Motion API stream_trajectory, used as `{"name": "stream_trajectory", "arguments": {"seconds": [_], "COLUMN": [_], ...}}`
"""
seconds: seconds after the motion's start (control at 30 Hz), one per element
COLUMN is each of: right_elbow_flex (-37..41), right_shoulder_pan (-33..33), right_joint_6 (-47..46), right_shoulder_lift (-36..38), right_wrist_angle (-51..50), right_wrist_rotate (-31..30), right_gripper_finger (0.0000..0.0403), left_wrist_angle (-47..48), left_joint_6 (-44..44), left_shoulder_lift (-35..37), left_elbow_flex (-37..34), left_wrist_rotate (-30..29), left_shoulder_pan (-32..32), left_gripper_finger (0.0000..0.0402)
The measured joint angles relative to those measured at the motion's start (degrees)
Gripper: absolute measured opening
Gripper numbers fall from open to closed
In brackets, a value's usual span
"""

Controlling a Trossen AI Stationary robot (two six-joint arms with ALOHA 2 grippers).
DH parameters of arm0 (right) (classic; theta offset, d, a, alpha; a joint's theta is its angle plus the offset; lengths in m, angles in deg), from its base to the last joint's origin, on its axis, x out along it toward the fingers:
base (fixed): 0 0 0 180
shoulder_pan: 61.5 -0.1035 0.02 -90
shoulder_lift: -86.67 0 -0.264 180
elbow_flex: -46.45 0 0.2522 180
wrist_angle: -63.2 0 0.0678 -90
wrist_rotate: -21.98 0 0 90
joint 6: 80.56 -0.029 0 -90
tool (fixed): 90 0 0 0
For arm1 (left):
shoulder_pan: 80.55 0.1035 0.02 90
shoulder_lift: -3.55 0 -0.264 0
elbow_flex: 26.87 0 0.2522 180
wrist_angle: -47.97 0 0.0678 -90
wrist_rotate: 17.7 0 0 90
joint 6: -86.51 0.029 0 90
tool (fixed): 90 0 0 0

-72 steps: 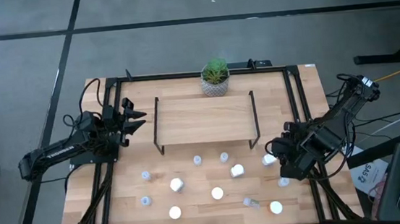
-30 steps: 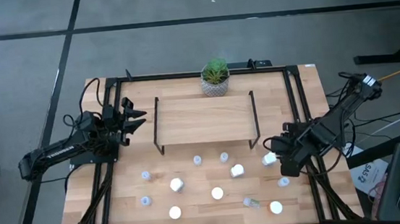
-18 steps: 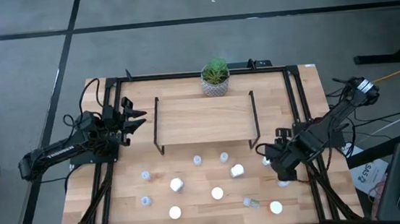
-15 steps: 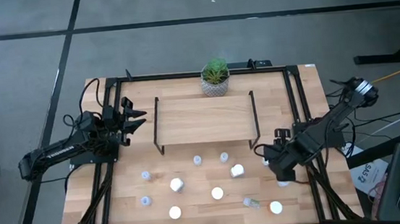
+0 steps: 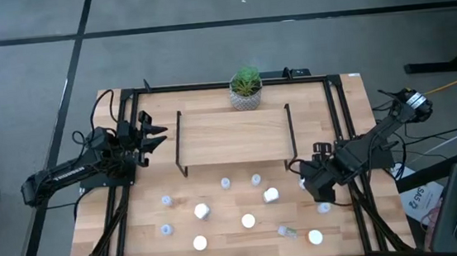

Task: Pick and place medicine bottles onto shelf by color
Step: Put the top left white medicine bottle on the shelf

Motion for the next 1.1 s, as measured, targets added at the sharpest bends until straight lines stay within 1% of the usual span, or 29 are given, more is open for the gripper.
{"name": "stream_trajectory", "arguments": {"seconds": [0.1, 0.23, 0.33, 0.53, 0.7, 0.9, 1.1], "right_elbow_flex": [1.8, 6.4, 8.9, 9.3, 9.3, 9.3, 9.3], "right_shoulder_pan": [0.4, 0.5, 0.5, 0.5, 0.5, 0.5, 0.5], "right_joint_6": [0.1, 0.1, -0.3, 0.1, 0.3, 0.5, 1.2], "right_shoulder_lift": [0.1, 0.1, 0.1, 0.1, -0.2, -0.2, -1.3], "right_wrist_angle": [2.8, 6.5, 7.8, 11.0, 11.3, 13.8, 14.8], "right_wrist_rotate": [1.1, 4.6, 5.0, 6.4, 4.6, 1.5, 1.2], "right_gripper_finger": [0.0212, 0.0212, 0.0212, 0.0212, 0.0212, 0.0212, 0.0212], "left_wrist_angle": [0.0, 0.0, 0.0, -0.2, -0.2, -0.1, -0.1], "left_joint_6": [0.0, 0.0, 0.0, 0.2, 0.2, 0.1, 0.1], "left_shoulder_lift": [0.0, 0.0, 0.0, 0.0, 0.0, 0.0, 0.0], "left_elbow_flex": [0.0, 0.0, 0.0, 0.0, 0.0, 0.0, 0.0], "left_wrist_rotate": [0.0, 0.0, 0.0, 0.0, 0.0, 0.0, 0.0], "left_shoulder_pan": [0.0, 0.0, 0.0, 0.0, 0.0, 0.0, 0.0], "left_gripper_finger": [0.0124, 0.0124, 0.0124, 0.0124, 0.0124, 0.0124, 0.0124]}}
